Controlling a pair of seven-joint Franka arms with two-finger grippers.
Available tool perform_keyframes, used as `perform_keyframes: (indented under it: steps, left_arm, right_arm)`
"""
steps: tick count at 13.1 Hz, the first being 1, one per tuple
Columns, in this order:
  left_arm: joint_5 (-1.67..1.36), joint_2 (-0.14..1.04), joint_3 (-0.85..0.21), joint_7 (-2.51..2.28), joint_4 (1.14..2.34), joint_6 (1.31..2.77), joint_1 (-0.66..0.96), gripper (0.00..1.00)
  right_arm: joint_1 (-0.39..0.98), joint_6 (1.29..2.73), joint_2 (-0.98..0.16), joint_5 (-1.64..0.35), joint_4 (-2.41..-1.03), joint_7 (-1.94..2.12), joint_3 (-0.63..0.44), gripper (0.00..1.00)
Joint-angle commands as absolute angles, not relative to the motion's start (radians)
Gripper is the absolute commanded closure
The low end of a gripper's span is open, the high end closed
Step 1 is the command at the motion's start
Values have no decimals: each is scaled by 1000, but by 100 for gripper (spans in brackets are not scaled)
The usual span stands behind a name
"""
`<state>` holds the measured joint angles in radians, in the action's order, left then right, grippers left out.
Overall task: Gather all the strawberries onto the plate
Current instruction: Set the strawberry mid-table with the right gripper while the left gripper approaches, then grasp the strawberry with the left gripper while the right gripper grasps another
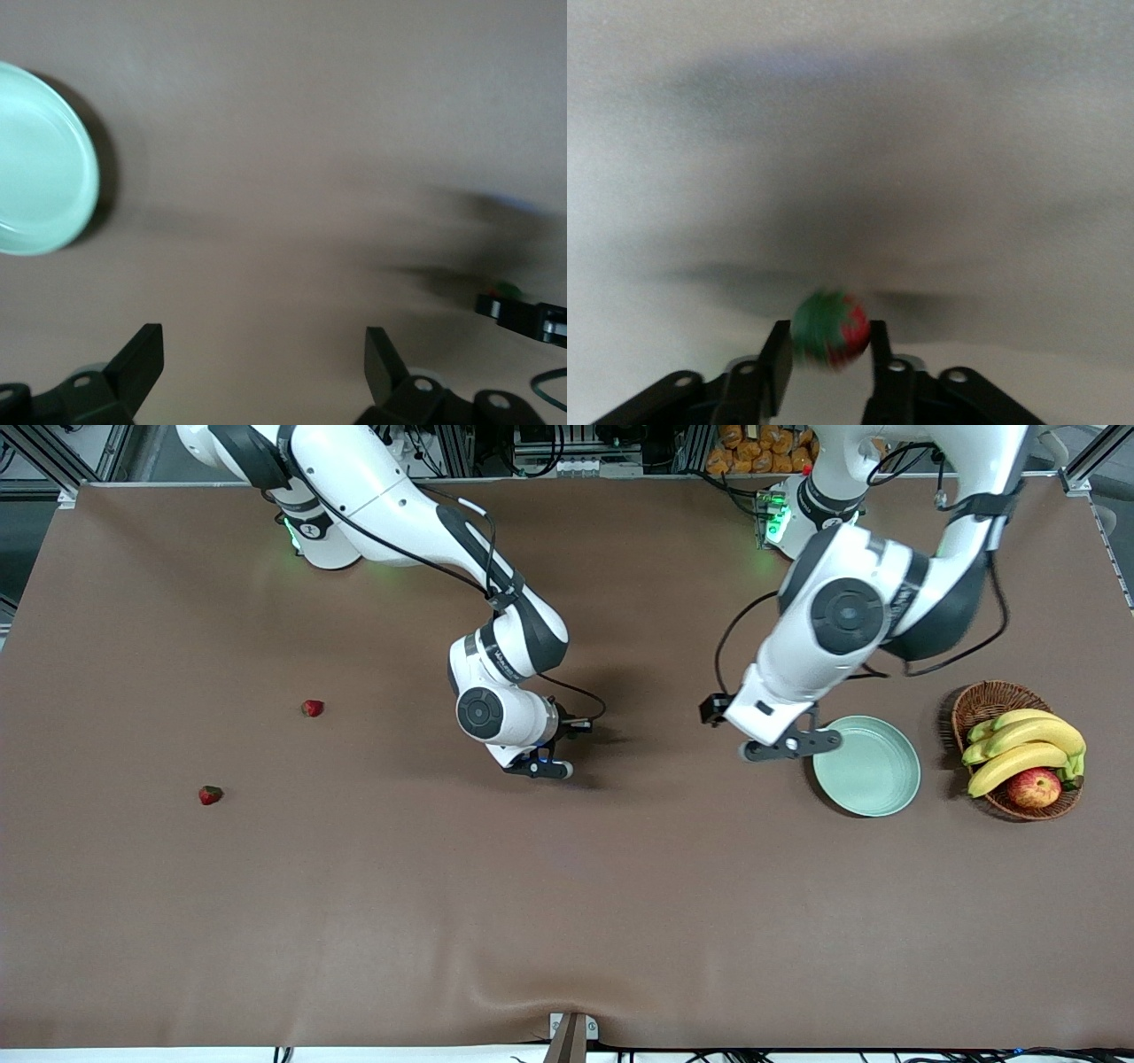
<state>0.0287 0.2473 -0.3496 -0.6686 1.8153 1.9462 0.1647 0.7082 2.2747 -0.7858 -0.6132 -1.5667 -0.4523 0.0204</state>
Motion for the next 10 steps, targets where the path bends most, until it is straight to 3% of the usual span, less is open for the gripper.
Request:
perform_keyframes:
  steps: [1,4,6,10]
  left_arm:
    - [31,268,-351,-761,1825,1988,207,0]
    - [54,296,-353,-800,1816,2008,232,0]
    - [52,345,-353,-903,1775,2040,290,0]
    - [80,526,-347,-1060,1574,2042,409,0]
  right_arm:
    - [700,2270,-793,-621,-1537,-431,2,0]
    - [674,2243,-734,-603,-1548,-373,-49,0]
    - [602,2139,-681,-571,-1563,-370,-73,0]
    - [396,1953,-560,-289,-1615,-342,-74,0]
